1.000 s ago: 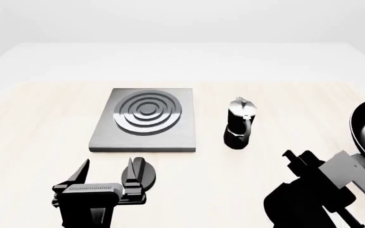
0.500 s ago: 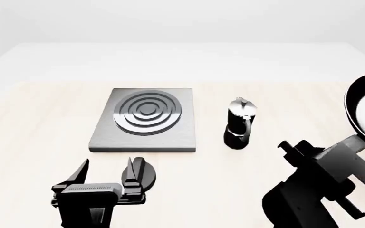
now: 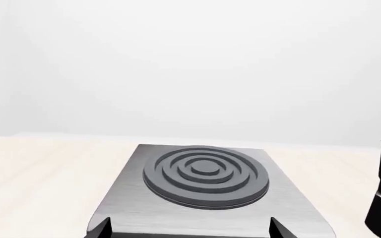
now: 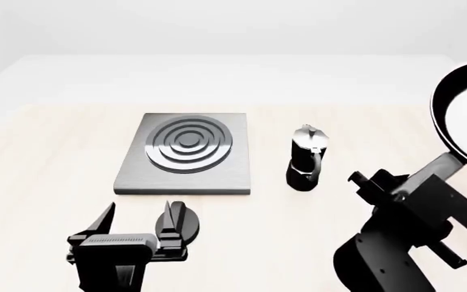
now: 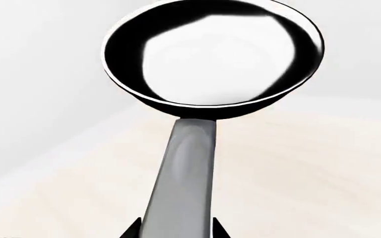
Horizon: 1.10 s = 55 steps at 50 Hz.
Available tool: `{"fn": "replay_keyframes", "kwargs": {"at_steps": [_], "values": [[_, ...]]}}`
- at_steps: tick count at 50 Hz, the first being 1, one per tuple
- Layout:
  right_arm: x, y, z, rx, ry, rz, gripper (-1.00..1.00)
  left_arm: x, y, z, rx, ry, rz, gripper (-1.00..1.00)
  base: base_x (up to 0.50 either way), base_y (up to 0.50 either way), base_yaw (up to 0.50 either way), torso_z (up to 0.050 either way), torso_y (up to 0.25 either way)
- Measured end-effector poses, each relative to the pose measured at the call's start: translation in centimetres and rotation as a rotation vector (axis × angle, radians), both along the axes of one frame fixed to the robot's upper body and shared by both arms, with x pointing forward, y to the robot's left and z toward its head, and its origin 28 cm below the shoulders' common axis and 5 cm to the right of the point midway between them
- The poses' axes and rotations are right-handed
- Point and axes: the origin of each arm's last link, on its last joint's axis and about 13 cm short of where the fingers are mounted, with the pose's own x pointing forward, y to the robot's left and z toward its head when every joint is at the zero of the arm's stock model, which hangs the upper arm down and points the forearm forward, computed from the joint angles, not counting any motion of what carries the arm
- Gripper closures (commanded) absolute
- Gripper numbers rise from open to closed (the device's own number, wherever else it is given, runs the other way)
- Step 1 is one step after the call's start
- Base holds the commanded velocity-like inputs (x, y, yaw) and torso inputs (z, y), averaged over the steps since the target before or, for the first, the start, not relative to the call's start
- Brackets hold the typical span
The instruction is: Put the frying pan on the stove.
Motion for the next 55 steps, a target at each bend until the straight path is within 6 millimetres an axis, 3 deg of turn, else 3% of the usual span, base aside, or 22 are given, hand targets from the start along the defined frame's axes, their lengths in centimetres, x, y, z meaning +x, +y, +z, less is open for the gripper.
{"fn": "replay_keyframes", "kwargs": {"at_steps": [55], "values": [[-1.7, 2.7, 1.7, -0.083, -0.162, 0.397, 1.00, 0.0, 0.0, 0.1, 0.008, -0.006, 0.003, -1.00, 0.00, 0.00, 0.00, 0.001, 0.002]]}}
